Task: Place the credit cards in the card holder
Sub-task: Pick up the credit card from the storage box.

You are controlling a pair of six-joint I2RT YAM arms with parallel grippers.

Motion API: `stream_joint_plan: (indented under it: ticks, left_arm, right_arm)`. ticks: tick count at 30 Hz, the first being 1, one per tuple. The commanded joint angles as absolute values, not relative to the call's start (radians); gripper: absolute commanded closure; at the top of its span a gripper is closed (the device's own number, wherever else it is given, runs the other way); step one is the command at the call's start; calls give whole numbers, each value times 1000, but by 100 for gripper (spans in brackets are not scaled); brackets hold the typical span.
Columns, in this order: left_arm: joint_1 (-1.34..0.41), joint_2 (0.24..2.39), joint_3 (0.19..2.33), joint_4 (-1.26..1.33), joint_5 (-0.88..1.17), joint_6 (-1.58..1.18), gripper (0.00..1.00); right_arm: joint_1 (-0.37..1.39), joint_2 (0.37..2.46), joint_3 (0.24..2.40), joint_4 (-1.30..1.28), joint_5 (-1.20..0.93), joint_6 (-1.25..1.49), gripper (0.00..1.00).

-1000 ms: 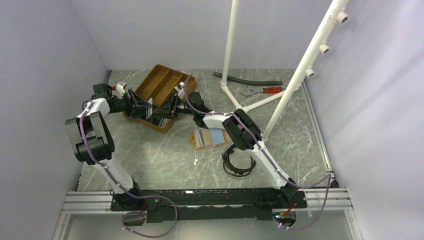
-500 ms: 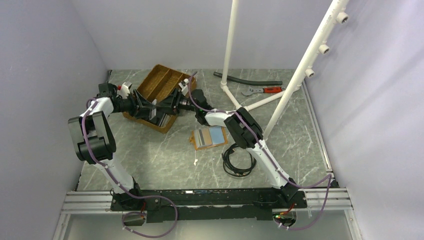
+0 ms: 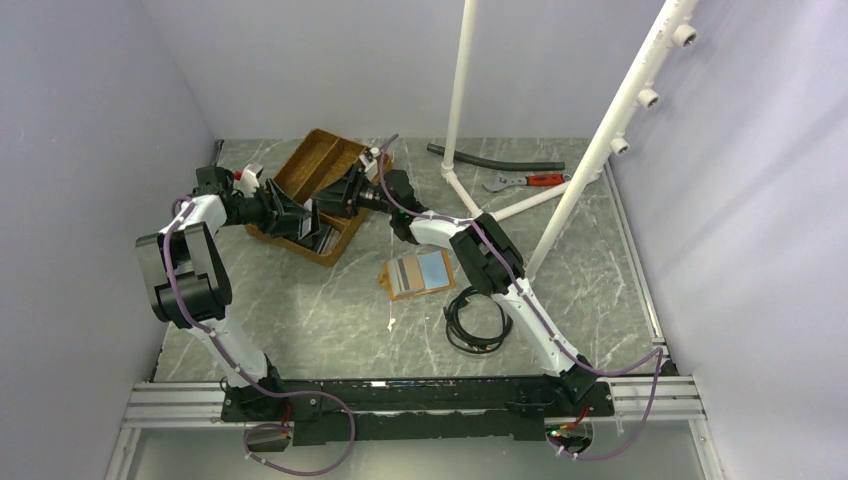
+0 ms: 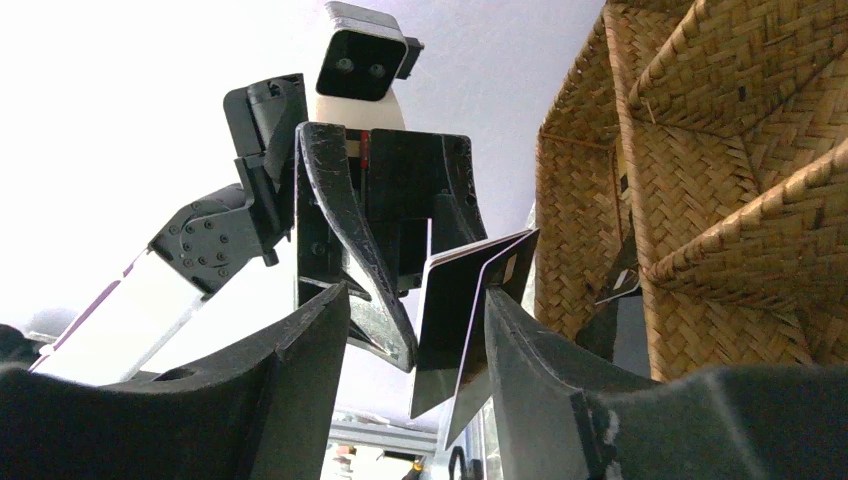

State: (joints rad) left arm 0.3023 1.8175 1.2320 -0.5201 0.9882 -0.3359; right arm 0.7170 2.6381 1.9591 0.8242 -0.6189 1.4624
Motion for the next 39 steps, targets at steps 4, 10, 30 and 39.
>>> stream_joint_plan:
  ticks: [4,10,30,39]
  left_arm:
    - [301,1804,1238,-514,1018,-321,85]
    - [302,1811,1239,-509,1020,-327,85]
    - [313,1817,1229,-472,1048,-357,86]
    - [314,1798,1234,-518,916,-362,91]
  right_arm:
    - [721,2647,1982,848,-605,1464,49]
    - [721,2640,1946,863,-601,1472,52]
    - [728,2641,1956,777,-615,1434,84]
    - [710,2573,1980,567,-640,1263,100]
